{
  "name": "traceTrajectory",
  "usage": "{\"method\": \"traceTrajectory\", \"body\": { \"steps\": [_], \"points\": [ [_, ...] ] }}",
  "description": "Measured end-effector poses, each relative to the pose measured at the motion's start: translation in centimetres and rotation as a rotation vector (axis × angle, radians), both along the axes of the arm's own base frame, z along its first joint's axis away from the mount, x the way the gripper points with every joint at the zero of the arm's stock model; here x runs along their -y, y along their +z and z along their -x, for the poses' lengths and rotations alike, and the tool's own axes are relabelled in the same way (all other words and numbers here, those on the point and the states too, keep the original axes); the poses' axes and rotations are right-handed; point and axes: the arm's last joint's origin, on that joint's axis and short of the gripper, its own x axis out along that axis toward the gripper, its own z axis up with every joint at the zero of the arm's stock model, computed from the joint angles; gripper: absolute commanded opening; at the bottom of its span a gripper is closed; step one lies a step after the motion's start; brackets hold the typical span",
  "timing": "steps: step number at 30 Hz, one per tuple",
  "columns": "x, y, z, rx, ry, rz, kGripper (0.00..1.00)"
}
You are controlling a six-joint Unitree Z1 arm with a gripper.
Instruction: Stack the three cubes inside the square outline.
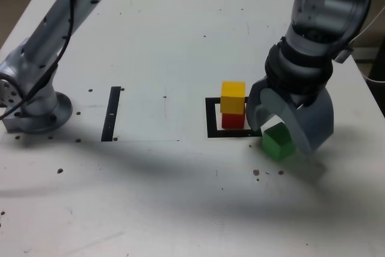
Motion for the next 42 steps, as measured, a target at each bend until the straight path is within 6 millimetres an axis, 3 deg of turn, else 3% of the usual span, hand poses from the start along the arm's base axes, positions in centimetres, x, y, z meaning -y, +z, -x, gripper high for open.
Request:
{"method": "traceTrajectory", "body": {
  "steps": [10,15,19,23,42],
  "points": [
    [0.3,-1.6,-0.4,-0.021,0.009,-0.005,0.85],
    [0.6,-1.7,-0.3,-0.018,0.019,-0.007,0.69],
    [0.7,-2.0,-0.4,-0.007,0.034,-0.015,0.5],
    [1.1,-2.1,-0.6,0.016,0.033,-0.016,0.4],
    [1.2,-2.1,-0.5,0.018,0.031,-0.015,0.4]
  ]
}}
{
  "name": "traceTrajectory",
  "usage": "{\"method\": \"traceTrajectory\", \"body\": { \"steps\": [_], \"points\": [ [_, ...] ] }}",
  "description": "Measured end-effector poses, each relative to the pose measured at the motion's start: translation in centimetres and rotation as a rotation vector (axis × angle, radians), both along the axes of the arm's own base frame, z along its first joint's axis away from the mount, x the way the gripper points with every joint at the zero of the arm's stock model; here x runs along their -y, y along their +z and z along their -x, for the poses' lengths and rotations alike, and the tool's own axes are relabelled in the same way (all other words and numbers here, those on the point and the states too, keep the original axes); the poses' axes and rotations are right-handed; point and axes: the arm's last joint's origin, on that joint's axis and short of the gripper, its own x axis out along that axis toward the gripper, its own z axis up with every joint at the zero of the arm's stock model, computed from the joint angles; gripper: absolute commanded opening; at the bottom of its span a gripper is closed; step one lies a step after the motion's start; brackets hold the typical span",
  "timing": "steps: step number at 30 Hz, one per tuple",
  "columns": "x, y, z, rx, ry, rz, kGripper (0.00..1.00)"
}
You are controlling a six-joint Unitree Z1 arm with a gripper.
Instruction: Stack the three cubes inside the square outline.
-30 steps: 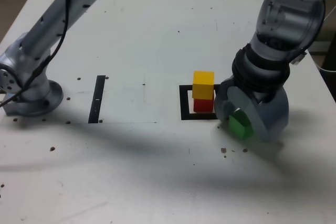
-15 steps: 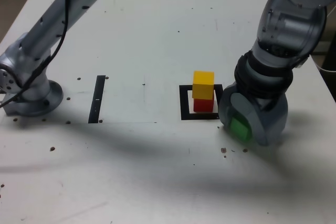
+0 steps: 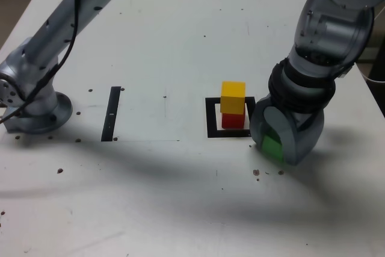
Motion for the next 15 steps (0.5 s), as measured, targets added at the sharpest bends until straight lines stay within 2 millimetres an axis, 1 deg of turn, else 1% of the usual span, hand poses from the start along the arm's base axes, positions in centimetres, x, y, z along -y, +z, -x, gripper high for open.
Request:
{"method": "traceTrajectory", "body": {
  "steps": [8,11,15],
  "points": [
    [0.0,0.3,0.1,-0.01,0.004,-0.005,0.4],
    [-0.2,1.8,0.4,-0.005,0.011,-0.014,0.4],
    [-0.4,4.8,1.1,0.021,0.02,-0.022,0.4]
  ]
}}
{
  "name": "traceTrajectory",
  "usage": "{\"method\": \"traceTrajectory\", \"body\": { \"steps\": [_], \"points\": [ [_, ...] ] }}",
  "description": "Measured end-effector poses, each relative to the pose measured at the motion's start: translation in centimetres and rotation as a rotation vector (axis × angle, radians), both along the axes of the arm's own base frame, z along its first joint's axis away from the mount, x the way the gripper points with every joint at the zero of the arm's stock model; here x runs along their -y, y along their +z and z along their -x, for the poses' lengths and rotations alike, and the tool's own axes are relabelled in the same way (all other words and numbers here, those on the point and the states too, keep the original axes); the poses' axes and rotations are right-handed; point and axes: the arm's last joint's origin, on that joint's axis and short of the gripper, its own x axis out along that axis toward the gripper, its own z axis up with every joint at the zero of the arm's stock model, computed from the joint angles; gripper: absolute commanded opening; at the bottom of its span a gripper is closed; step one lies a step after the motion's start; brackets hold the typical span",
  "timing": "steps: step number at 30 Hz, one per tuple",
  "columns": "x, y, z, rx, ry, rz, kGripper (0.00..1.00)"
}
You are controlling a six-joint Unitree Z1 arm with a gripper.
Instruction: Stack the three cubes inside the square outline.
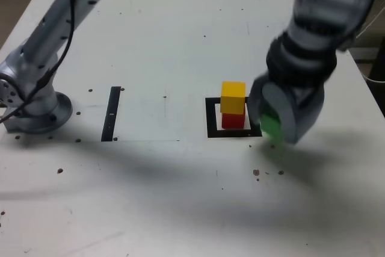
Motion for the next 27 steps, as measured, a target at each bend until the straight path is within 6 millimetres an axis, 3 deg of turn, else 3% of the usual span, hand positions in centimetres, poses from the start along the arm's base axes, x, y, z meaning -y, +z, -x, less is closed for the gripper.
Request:
{"method": "traceTrajectory", "body": {
  "steps": [13,22,27],
  "points": [
    [-0.7,5.0,1.7,0.059,0.026,-0.013,0.4],
    [-2.8,6.9,3.5,0.071,0.156,-0.011,0.4],
    [-4.0,6.5,4.6,0.038,0.287,-0.011,0.4]
  ]
}}
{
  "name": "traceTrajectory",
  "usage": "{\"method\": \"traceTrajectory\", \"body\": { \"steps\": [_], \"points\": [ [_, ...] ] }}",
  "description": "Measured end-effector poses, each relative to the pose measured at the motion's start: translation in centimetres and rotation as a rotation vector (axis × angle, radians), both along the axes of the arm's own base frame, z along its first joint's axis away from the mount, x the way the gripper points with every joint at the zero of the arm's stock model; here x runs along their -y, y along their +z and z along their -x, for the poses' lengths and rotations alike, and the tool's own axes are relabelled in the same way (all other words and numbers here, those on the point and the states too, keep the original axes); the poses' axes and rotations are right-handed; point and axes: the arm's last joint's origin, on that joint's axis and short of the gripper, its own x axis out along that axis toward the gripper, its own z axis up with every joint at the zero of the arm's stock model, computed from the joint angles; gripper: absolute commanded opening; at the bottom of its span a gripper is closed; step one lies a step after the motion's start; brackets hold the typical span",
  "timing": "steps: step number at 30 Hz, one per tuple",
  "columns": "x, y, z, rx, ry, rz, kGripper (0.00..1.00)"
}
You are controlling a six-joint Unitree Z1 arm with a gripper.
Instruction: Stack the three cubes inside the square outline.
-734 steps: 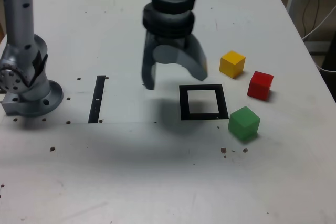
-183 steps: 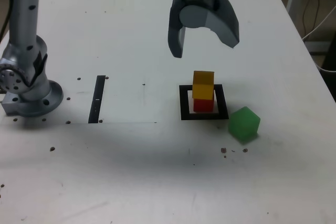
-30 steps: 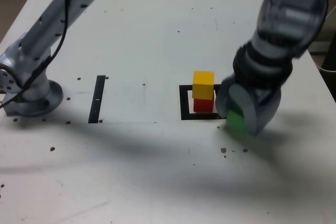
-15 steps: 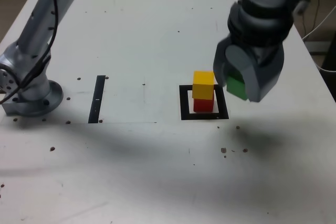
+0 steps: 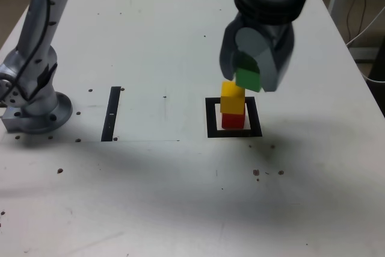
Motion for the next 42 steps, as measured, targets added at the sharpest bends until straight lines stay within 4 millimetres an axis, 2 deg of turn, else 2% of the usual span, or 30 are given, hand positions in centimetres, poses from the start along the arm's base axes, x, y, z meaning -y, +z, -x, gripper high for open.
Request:
{"method": "traceTrajectory", "body": {
  "steps": [5,18,42],
  "points": [
    [-0.4,0.6,0.8,0.011,0.079,0.012,0.4],
    [-2.0,-1.3,1.3,-0.064,0.297,0.028,0.4],
    [-3.7,-1.8,1.0,-0.065,0.348,0.048,0.4]
  ]
}}
